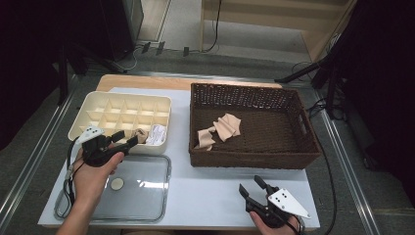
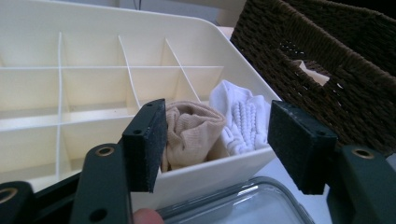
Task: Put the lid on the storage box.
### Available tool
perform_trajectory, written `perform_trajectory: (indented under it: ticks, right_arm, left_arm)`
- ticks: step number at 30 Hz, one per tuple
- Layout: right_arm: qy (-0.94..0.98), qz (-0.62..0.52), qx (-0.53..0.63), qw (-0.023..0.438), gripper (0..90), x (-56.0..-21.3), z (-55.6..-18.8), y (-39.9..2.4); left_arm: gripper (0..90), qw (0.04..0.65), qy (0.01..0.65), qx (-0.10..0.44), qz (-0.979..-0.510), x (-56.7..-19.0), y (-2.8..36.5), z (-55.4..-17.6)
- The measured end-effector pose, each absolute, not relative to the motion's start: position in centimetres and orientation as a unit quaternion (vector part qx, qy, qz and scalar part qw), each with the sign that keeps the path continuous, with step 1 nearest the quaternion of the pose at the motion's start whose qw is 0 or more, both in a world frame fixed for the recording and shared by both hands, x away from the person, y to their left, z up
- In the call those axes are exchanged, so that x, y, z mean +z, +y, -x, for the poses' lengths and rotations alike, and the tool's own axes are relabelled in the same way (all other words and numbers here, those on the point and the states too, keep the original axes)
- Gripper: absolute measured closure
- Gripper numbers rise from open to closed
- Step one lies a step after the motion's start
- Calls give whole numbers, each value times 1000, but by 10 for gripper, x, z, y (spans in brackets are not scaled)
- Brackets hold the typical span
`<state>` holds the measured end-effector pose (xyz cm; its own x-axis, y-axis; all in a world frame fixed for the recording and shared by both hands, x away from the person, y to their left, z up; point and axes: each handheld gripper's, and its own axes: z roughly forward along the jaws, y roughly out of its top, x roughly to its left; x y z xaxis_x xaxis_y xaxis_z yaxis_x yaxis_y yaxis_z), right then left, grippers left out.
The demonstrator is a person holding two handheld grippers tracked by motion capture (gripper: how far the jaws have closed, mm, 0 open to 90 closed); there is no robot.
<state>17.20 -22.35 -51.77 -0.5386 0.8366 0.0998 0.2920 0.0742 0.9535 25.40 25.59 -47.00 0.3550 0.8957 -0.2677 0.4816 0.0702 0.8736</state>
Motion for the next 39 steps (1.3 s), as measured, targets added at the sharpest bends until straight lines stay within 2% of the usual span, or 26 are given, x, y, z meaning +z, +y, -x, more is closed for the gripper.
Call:
perform_trajectory:
  ticks: [2, 5, 11, 13, 19, 22, 23, 39]
  right_arm:
    - [690, -405, 545, 250, 395, -514, -172, -221]
    - [694, -401, 542, 253, 409, -510, -171, -219]
    - [696, -403, 546, 235, 416, -500, -173, -213]
    - [697, -404, 541, 241, 383, -495, -173, -212]
    - [697, -403, 539, 245, 366, -485, -177, -209]
    - [698, -401, 540, 246, 354, -477, -181, -206]
    - [699, -397, 540, 248, 347, -472, -185, -204]
    - [699, -405, 536, 244, 339, -444, -229, -186]
  left_arm:
    - [352, 514, 527, 212, -643, -471, 256, -246]
    - [247, 516, 529, 231, -633, -474, 253, -237]
    - [174, 527, 522, 236, -627, -484, 243, -218]
    - [137, 533, 521, 235, -624, -488, 240, -213]
    - [121, 545, 513, 234, -620, -502, 233, -199]
    - [70, 536, 516, 239, -624, -512, 231, -196]
    - [20, 533, 521, 231, -625, -519, 231, -195]
    - [16, 480, 534, 250, -650, -542, 228, -196]
